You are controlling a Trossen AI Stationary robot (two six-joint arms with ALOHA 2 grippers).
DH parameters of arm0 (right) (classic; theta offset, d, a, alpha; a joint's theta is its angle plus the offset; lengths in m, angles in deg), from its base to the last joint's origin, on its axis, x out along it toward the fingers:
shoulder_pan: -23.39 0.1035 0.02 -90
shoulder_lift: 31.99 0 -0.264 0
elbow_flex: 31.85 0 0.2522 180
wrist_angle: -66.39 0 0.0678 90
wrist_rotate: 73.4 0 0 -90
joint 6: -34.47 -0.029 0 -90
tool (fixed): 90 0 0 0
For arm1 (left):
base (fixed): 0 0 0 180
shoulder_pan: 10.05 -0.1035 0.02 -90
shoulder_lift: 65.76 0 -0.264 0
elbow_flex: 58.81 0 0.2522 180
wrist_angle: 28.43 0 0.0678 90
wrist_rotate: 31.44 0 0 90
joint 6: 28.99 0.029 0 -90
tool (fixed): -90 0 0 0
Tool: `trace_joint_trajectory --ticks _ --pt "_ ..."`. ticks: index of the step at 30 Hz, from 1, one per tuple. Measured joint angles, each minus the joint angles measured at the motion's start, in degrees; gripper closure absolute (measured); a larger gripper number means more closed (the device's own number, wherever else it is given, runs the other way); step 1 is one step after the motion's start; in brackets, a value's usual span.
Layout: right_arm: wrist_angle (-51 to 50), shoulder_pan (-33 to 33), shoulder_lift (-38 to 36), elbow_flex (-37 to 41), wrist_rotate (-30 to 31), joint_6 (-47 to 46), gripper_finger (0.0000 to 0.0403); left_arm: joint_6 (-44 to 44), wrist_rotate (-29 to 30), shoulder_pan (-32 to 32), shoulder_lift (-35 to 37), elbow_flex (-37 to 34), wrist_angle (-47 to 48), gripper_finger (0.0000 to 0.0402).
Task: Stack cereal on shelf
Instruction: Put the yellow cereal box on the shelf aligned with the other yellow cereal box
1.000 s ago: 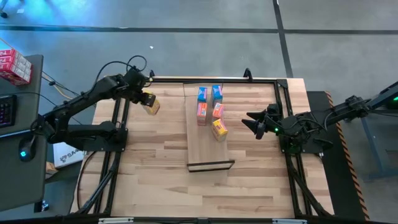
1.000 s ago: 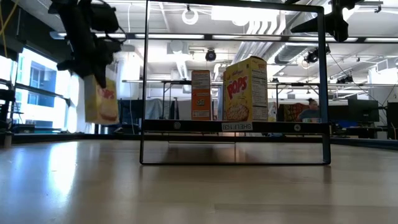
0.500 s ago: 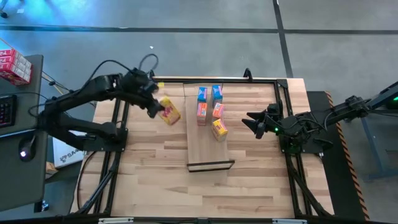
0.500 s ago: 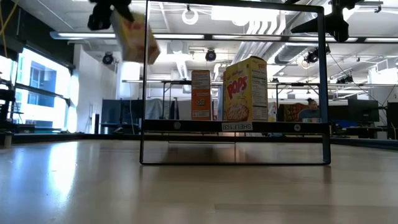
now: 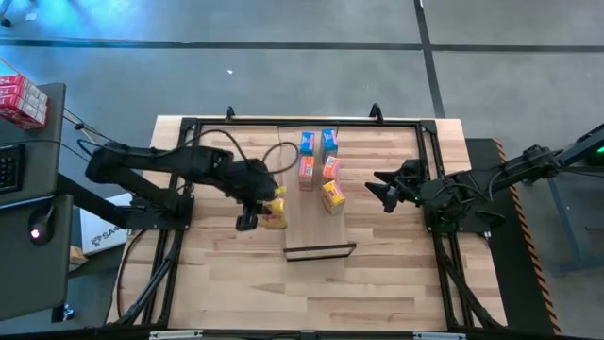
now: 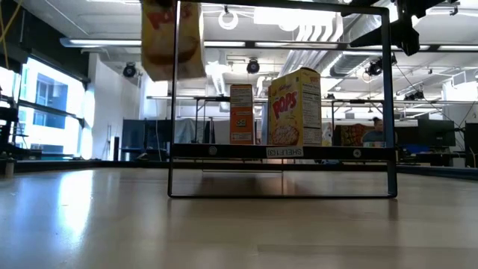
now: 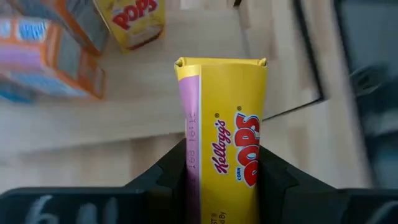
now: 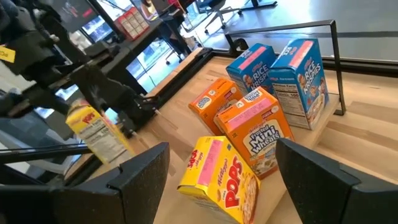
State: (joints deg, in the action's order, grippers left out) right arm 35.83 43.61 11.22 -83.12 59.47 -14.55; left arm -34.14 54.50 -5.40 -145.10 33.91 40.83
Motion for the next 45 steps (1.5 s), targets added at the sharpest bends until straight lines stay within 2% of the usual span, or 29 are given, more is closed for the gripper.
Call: trace_joint_trajectory --ticks 6,12,15,19,27,35,45 --pt "0.3 0.0 2.0 0.0 0.0 -1.1 0.0112 19.5 4.6 -1.3 -3.7 0.0 -5.0 0.0293" --pt "0.3 0.0 3.4 0.0 -1.4 -3.5 0.0112 35.8 1.4 -2.1 -7.9 0.0 -12.1 0.0293" --pt "0.4 0.0 3.6 0.0 -1.3 -3.7 0.0112 40.9 1.3 -2.1 -10.6 0.0 -14.4 0.0293" --pt "0.7 0.0 3.7 0.0 -1.1 -5.3 0.0112 43.2 1.7 -2.7 -14.5 0.0 -18.6 0.0293" --pt "0.3 0.0 3.7 0.0 -1.3 -6.5 0.0112 43.9 3.9 -3.2 -18.2 0.0 -16.8 0.0283" --pt "0.2 0.0 3.7 0.0 -0.9 -6.5 0.0112 45.9 4.1 -4.4 -18.3 0.0 -16.9 0.0244" --pt "0.1 0.0 3.7 0.0 -0.9 -6.3 0.0112 43.9 5.2 -5.4 -18.3 0.0 -19.2 0.0168"
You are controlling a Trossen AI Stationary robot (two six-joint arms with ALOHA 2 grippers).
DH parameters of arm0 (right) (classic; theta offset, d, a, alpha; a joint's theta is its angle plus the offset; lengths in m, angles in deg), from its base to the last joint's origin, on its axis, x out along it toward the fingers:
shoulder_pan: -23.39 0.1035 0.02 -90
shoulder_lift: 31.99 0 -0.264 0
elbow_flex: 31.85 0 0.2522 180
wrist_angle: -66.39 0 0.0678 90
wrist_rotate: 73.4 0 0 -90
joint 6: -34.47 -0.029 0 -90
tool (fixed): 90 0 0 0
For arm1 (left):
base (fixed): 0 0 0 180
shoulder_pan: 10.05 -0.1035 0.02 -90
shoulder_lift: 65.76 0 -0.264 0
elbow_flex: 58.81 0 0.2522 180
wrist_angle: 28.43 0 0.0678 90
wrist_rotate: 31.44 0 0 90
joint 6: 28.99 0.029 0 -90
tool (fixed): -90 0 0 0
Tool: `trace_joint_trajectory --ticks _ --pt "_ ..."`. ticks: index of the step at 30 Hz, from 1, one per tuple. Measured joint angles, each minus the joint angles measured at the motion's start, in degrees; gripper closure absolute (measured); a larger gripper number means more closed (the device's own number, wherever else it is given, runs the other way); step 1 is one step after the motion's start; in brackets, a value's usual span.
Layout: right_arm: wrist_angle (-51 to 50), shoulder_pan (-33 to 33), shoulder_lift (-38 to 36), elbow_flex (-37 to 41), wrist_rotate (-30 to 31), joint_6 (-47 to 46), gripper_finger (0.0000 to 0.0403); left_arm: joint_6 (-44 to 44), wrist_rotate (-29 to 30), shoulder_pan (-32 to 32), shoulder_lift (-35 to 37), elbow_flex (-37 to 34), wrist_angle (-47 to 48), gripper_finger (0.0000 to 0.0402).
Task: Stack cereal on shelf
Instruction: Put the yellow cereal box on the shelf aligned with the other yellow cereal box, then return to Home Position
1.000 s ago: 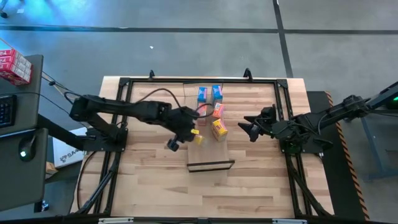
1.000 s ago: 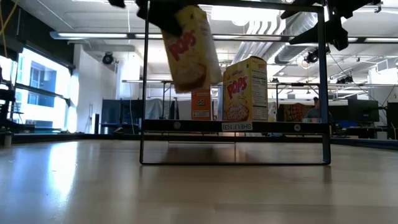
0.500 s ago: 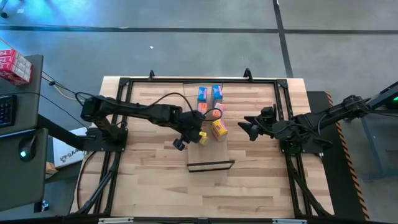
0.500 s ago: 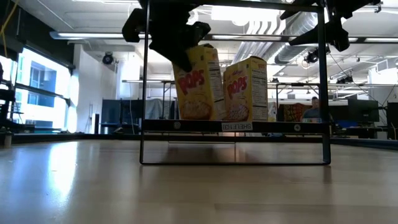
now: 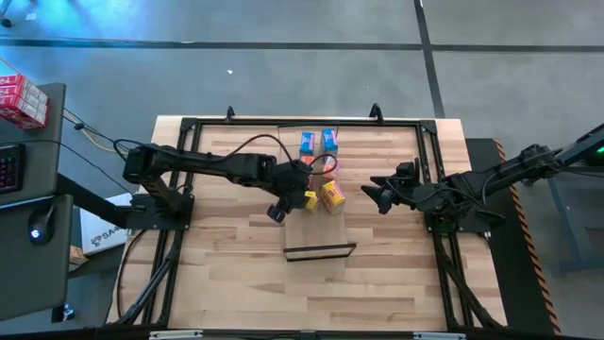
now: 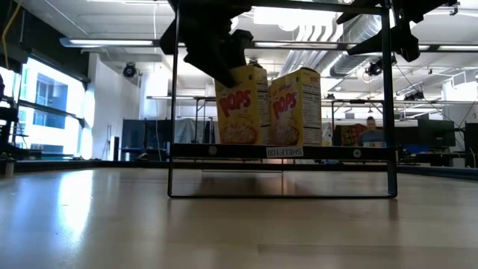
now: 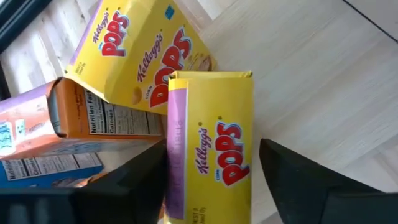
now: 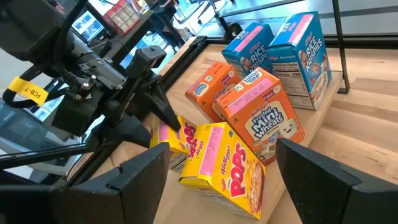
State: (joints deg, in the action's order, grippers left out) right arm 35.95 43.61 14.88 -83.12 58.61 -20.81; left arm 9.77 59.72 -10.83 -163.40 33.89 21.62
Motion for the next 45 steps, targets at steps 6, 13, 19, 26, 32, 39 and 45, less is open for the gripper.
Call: trace_joint_trajectory --ticks 6,13,19,26,32,39,45 --pt "0.0 0.0 0.0 0.0 0.0 0.0 0.0112 -0.6 0.0 0.2 1.1 0.0 0.2 0.014" --pt "-0.2 0.0 0.0 0.0 0.4 0.0 0.0112 -1.0 1.6 0.1 5.5 0.0 -0.3 0.0139" --pt "0.3 0.0 0.0 0.0 1.3 -0.2 0.0112 -7.5 4.5 -0.1 11.0 0.0 -0.2 0.0139" --pt "3.3 0.0 0.0 0.0 5.3 0.1 0.0112 -36.7 -1.6 -6.2 22.8 -5.5 -6.8 0.014" --pt "4.0 0.0 0.0 0.0 5.0 3.5 0.0112 -50.8 0.9 -8.1 39.3 -25.0 -26.8 0.0171" --pt "4.1 0.0 0.0 0.0 4.4 7.9 0.0112 -58.6 8.2 -7.4 54.0 -39.6 -41.4 0.0253" --pt "4.5 0.0 0.0 0.0 2.3 5.0 0.0112 -56.3 11.5 -7.4 60.3 -42.6 -42.6 0.0364"
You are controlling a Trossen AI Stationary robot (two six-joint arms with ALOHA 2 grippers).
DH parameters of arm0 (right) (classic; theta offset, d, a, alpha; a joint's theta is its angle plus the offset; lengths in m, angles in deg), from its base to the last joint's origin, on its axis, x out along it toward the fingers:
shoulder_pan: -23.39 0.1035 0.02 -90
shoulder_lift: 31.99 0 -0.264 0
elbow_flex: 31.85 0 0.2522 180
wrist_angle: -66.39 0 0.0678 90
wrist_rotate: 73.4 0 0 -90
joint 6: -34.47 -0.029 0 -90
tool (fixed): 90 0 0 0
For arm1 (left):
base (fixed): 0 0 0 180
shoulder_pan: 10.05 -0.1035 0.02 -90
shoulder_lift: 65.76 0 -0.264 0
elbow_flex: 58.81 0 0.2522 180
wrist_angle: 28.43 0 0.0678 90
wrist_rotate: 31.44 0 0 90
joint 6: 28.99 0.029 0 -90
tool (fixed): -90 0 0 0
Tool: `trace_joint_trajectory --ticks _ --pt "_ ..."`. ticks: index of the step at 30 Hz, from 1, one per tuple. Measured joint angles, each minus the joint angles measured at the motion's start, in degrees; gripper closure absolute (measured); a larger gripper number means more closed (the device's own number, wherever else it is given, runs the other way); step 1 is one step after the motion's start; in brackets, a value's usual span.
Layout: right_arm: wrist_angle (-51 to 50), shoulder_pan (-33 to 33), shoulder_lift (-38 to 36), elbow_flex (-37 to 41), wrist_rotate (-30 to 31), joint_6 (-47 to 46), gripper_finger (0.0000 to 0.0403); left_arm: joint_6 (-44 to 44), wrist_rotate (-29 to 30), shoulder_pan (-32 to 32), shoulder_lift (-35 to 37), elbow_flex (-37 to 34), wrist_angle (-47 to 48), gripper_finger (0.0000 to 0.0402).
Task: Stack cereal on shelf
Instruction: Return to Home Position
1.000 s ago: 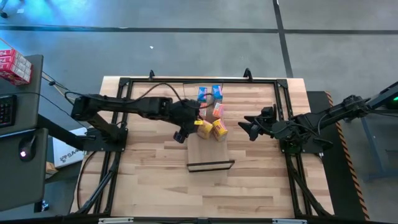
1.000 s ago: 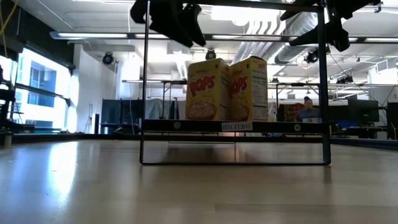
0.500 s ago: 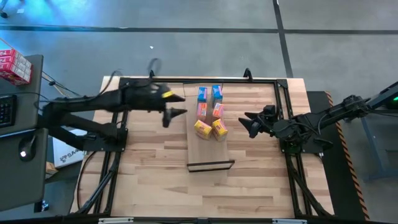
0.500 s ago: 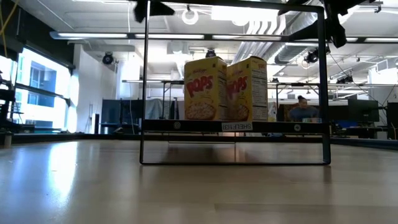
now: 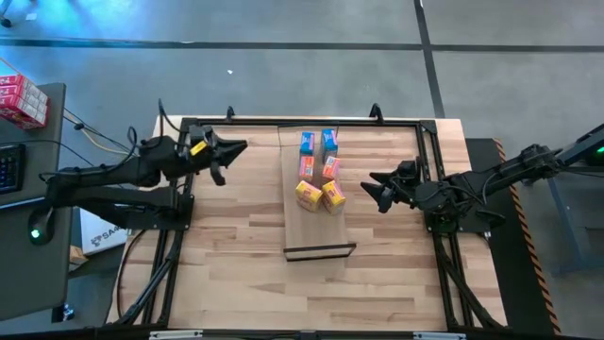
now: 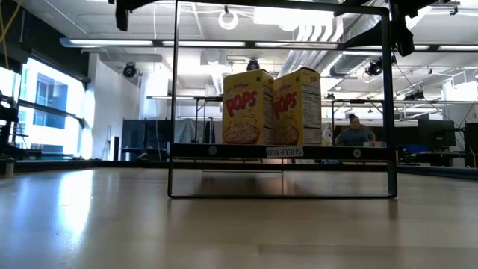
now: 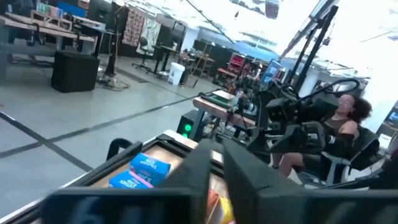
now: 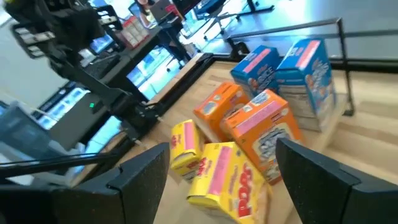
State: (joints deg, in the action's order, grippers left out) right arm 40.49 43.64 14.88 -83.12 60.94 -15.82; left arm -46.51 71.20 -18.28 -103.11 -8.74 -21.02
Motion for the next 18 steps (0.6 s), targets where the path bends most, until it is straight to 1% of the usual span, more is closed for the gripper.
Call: trace_joint_trajectory --ticks 1,2,7,11,13,16,18 --pt "0.4 0.0 0.0 0.0 -0.4 -0.2 0.0112 0.3 0.0 0.0 0.8 -0.5 0.1 0.0382" --pt "0.8 0.0 0.0 0.0 -0.6 -0.2 0.0112 0.5 0.0 0.0 1.6 -1.1 -0.1 0.0391" --pt "3.0 0.0 0.0 0.0 -1.4 1.9 0.0112 -1.0 -0.1 0.0 6.0 -5.4 -2.1 0.0398" --pt "3.9 0.0 0.0 0.0 -1.6 2.5 0.0112 -2.5 -2.0 0.0 9.2 -8.7 -5.7 0.04" --pt "4.0 0.0 0.0 0.0 -2.8 2.3 0.0115 -3.5 -3.4 0.0 10.3 -9.7 -6.0 0.0401" --pt "4.0 0.0 0.0 0.0 -3.0 2.3 0.0134 -4.0 -6.1 0.0 11.2 -10.2 -5.7 0.0401" --pt "4.0 0.0 -0.1 0.0 -3.0 2.3 0.0157 -4.3 -7.6 0.0 11.4 -10.3 -5.6 0.0401"
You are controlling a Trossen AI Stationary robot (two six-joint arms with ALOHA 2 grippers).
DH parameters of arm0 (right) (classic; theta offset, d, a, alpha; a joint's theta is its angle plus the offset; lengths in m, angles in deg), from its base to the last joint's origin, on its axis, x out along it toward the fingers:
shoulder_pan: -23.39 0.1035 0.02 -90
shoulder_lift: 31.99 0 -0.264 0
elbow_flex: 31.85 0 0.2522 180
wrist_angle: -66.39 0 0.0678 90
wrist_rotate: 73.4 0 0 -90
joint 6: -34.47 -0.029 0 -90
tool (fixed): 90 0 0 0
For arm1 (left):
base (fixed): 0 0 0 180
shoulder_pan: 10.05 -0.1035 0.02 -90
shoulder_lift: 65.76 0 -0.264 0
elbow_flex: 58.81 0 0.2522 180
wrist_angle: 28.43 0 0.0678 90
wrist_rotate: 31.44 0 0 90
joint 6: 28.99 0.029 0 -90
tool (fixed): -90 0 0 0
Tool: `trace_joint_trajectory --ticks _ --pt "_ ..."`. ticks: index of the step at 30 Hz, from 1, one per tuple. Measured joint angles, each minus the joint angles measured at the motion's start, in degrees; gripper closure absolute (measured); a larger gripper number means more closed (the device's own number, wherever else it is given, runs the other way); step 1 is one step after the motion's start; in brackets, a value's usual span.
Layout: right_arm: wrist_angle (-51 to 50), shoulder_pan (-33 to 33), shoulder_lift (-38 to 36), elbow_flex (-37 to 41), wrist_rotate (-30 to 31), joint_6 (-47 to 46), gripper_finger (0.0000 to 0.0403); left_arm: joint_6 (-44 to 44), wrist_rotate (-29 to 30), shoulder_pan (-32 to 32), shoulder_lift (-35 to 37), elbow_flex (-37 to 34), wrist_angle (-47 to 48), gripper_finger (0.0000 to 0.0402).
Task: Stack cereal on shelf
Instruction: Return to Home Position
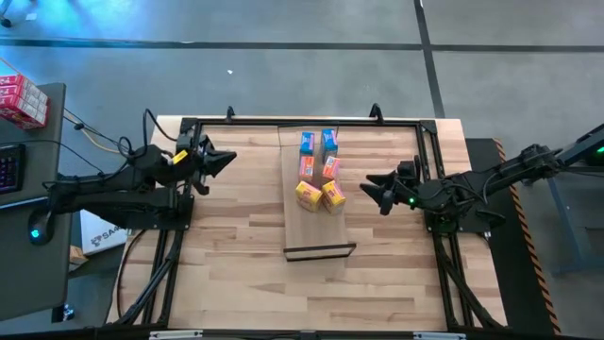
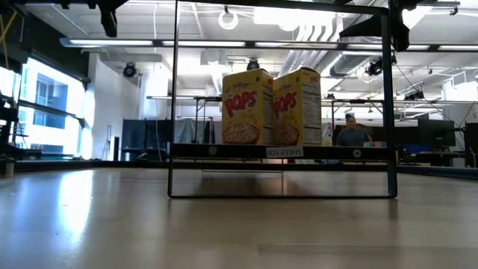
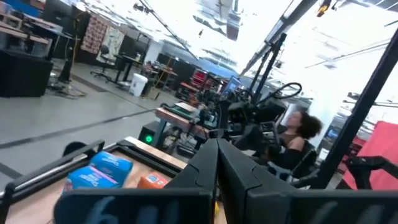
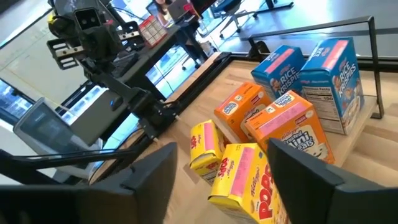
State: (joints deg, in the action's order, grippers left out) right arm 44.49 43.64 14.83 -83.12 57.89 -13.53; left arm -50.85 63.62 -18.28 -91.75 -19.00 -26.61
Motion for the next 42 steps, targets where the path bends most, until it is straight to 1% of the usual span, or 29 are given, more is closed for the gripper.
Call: trace_joint_trajectory --ticks 2,5,7,10,11,12,15,17,19,25,28,32,35,38,40,42 --pt "0.0 0.0 -0.1 0.0 0.0 0.0 0.0186 0.0 -0.2 0.0 0.1 0.0 0.0 0.0401" --pt "0.1 0.0 -0.1 0.0 -0.2 1.0 0.0239 -0.1 -0.2 0.0 0.4 0.0 0.0 0.0401" --pt "0.1 0.0 -0.1 0.0 -0.9 3.3 0.0281 -0.3 -0.8 0.0 0.7 0.0 0.2 0.0401" --pt "0.1 0.0 -0.1 0.0 -3.3 5.8 0.0358 -0.1 -2.6 0.0 1.4 0.0 1.7 0.0401" --pt "0.0 0.0 -0.1 0.0 -4.2 6.9 0.0379 -0.1 -3.0 0.0 1.9 0.0 3.0 0.0401" --pt "0.0 0.0 -0.1 0.0 -5.0 9.1 0.0391 -0.1 -3.0 0.0 2.5 0.0 4.2 0.0401" --pt "0.0 0.0 -0.1 0.0 -5.8 12.6 0.0385 0.6 -3.4 0.0 4.6 0.0 7.9 0.0401" --pt "0.0 0.0 -0.1 0.0 -5.8 13.4 0.0391 1.7 -3.7 0.0 6.5 0.0 10.3 0.0401" --pt "0.0 0.0 -0.1 0.0 -5.8 13.5 0.0399 2.7 -3.8 0.0 8.7 0.0 12.8 0.0401" --pt "0.1 0.0 -0.1 0.0 -5.8 13.3 0.0402 5.1 -3.8 0.0 14.6 -0.2 21.1 0.0401" --pt "0.1 0.0 -0.1 0.0 -5.8 11.1 0.0403 4.5 -4.4 0.0 18.8 -3.9 19.7 0.0401" --pt "0.2 0.0 -0.1 0.0 -5.8 8.6 0.0403 1.3 -5.3 0.0 25.7 -10.4 16.6 0.0401" --pt "-0.1 0.0 -0.1 0.0 -5.9 7.0 0.0403 -0.4 -5.7 0.0 25.7 -12.8 16.4 0.0401" --pt "-1.1 0.0 -0.1 0.0 -5.7 6.2 0.0403 0.7 -6.9 0.0 24.7 -13.0 14.1 0.0401" --pt "-1.4 0.0 -0.1 0.0 -5.3 4.4 0.0403 1.2 -6.8 0.0 25.9 -14.7 14.9 0.0401" --pt "-1.8 0.0 -0.1 0.0 -5.7 2.6 0.0403 1.4 -6.6 0.0 25.7 -16.9 11.0 0.0401"
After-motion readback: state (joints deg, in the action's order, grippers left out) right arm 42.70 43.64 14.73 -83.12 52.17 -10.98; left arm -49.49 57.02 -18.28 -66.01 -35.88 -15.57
